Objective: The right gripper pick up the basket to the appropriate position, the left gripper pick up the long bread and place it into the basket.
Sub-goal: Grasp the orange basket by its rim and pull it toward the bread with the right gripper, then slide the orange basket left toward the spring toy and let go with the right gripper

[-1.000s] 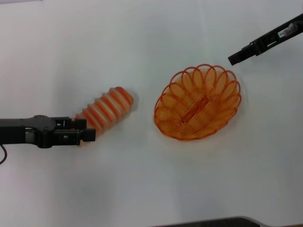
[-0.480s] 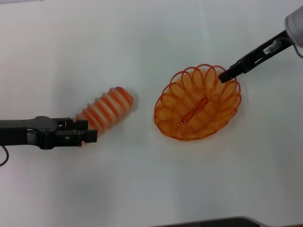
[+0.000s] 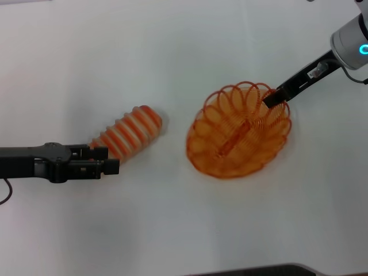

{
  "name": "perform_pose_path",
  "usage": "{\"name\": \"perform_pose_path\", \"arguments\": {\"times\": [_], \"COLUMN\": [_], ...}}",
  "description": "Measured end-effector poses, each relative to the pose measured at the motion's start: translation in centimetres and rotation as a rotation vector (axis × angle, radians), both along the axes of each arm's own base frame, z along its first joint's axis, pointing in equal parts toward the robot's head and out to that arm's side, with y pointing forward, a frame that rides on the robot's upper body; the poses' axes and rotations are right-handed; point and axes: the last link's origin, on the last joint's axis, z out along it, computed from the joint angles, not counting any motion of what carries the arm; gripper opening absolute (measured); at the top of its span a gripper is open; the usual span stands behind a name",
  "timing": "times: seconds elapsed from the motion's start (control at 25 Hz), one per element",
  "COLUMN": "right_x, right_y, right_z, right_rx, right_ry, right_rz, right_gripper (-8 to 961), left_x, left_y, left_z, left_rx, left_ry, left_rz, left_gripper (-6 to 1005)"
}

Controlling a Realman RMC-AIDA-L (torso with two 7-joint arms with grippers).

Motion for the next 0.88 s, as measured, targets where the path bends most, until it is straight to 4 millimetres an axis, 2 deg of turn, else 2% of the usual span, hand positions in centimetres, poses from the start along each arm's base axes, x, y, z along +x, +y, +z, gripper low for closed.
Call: {"name": "perform_pose_path", "arguments": {"times": [0.12,0.2,0.48,0.64,0.72,0.88], "right_x": [0.0,0.0,0.3,1.9,3.3,4.4], "right_y": [0.0,-0.1,-0.5,-1.2,-2.1,-3.3], "right_z": [0.0,0.0,1.1,1.8,1.8,1.5], "right_rx": [0.003,0.002,0.078,0.183,0.254,0.328], "right_ry": [0.005,0.010,0.185,0.311,0.382,0.498], "right_rz": [0.001,0.000,-0.078,-0.205,-0.302,-0.419], "right_gripper": [247,100,98,96,96,95], "left_x": [0.0,0.0,0.1,0.4,0.6,1.0], "left_y": [0.0,-0.1,0.1,0.5,0.8,1.3], "left_z": [-0.1,-0.1,0.0,0.4,0.5,0.5], "left_rx": [-0.001,-0.001,0.001,0.001,0.000,0.008], "left_ry": [-0.001,-0.001,0.001,0.004,0.005,0.011], "left_rz": [0.001,0.001,-0.005,-0.020,-0.029,-0.045], "left_gripper": [752,752,753,754,754,754]}}
